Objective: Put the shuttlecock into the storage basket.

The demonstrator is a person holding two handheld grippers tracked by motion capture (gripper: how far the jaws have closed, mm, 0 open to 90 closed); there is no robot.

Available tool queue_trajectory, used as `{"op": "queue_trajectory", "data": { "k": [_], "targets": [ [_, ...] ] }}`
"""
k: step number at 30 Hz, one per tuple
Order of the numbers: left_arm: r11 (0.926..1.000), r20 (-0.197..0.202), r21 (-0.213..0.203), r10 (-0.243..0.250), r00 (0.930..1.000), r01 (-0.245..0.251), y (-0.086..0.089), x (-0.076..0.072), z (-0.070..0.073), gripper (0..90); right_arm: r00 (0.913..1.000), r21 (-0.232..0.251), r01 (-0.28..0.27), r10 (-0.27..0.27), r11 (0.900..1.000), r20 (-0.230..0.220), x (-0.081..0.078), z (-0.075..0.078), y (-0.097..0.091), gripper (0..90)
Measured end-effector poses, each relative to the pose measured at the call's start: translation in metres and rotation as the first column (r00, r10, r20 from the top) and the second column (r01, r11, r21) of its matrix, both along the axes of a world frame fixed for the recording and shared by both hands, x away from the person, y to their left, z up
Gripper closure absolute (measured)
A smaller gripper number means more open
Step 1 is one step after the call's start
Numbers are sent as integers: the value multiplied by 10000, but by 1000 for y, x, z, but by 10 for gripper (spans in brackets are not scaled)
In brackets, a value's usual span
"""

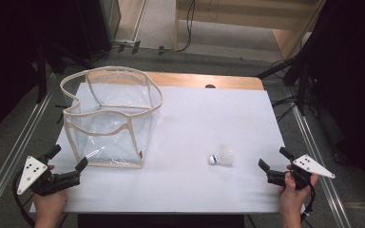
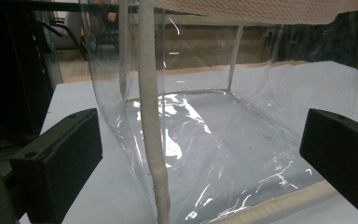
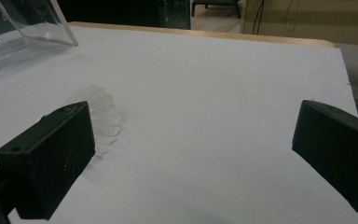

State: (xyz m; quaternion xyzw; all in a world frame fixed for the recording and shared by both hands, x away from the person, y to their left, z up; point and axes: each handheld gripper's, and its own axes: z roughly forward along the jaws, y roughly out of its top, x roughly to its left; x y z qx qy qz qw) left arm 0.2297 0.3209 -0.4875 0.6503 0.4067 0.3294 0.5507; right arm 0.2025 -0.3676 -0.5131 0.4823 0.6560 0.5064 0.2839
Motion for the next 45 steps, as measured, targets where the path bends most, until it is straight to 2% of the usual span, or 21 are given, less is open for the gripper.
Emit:
{"op": "queue_trajectory", "data": {
  "k": [9, 12, 14, 17, 18, 19, 20, 21, 23, 26, 28, 30, 31, 32, 33, 34, 36, 37, 39, 41, 45],
  "targets": [
    [10000, -7, -19, -81, 10000, 81, 0, -1, 0, 0, 9996, -349, -299, 298, 9989, -35, 1, 7, 9, 0],
    [9998, 38, -159, -93, 9999, 94, 1, -2, 0, 0, 9983, -526, -585, 586, 9969, -3, 0, 14, 19, 0],
    [9998, 55, -148, -120, 9999, 121, 1, -2, -1, 0, 9970, -582, -765, 771, 9954, 77, 0, 17, 24, 52],
    [9998, 64, -138, -135, 9999, 136, 1, -3, -1, 0, 9944, -622, -1055, 1058, 9925, 15, 0, 19, 29, 55],
    [9998, 61, -130, -147, 9999, 148, 1, -3, -1, 0, 9931, -621, -1173, 1172, 9912, -46, 0, 20, 32, 77],
    [9998, 60, -121, -162, 9999, 162, 1, -3, -1, 0, 9885, -673, -1513, 1505, 9862, -166, 0, 20, 38, 148],
    [9998, 59, -144, -164, 9998, 164, 1, -3, -1, 0, 9848, -645, -1735, 1724, 9827, -220, 1, 20, 41, 148],
    [9998, 59, -144, -164, 9998, 164, 1, -3, -1, 0, 9848, -645, -1735, 1724, 9827, -220, 1, 20, 41, 148],
    [9998, 54, -129, -179, 9998, 179, 1, -2, -1, 0, 9799, -815, -1986, 1962, 9767, -359, 1, 22, 50, 231],
    [9998, 53, -88, -191, 9998, 192, 1, -2, 0, 0, 9718, -725, -2336, 2303, 9696, -511, 1, 24, 58, 336],
    [9997, 51, -108, -211, 9998, 211, 1, -3, -1, 0, 9625, -723, -2659, 2605, 9613, -761, 2, 24, 65, 360],
    [9997, 46, -142, -214, 9998, 215, 1, -3, -1, 0, 9601, -828, -2728, 2657, 9585, -878, 3, 24, 69, 376],
    [9997, 33, -120, -224, 9997, 224, 1, -3, -1, 0, 9490, -734, -2998, 2896, 9512, -1245, 4, 23, 75, 479],
    [9997, 30, -111, -226, 9997, 226, 1, -3, -1, 0, 9403, -522, -3199, 3103, 9460, -1398, 4, 22, 77, 513],
    [9997, 30, -111, -226, 9997, 226, 1, -3, -1, 0, 9403, -522, -3199, 3103, 9460, -1398, 4, 22, 77, 513],
    [9997, 25, -107, -230, 9997, 231, 1, -3, -1, 0, 9341, -536, -3314, 3195, 9420, -1596, 3, 20, 82, 583],
    [9997, 17, -105, -234, 9997, 234, 1, -3, -1, 0, 9325, -881, -3327, 3137, 9389, -1790, 1, 20, 87, 683],
    [9997, 17, -105, -234, 9997, 234, 1, -3, -1, 0, 9325, -881, -3327, 3137, 9389, -1790, 1, 20, 87, 683],
    [9997, 7, -129, -218, 9998, 218, 1, -3, -1, 0, 9309, -1024, -3309, 3067, 9381, -1986, 1, 19, 89, 764],
    [9996, 16, -142, -245, 9997, 245, 2, -3, -1, 0, 9346, -1316, -3050, 2698, 9432, -2318, 2, 18, 92, 861],
    [9996, 7, -150, -258, 9997, 258, 2, -3, -1, 0, 9303, -1380, -3013, 2591, 9435, -2598, 3, 16, 94, 877]
  ]
}}
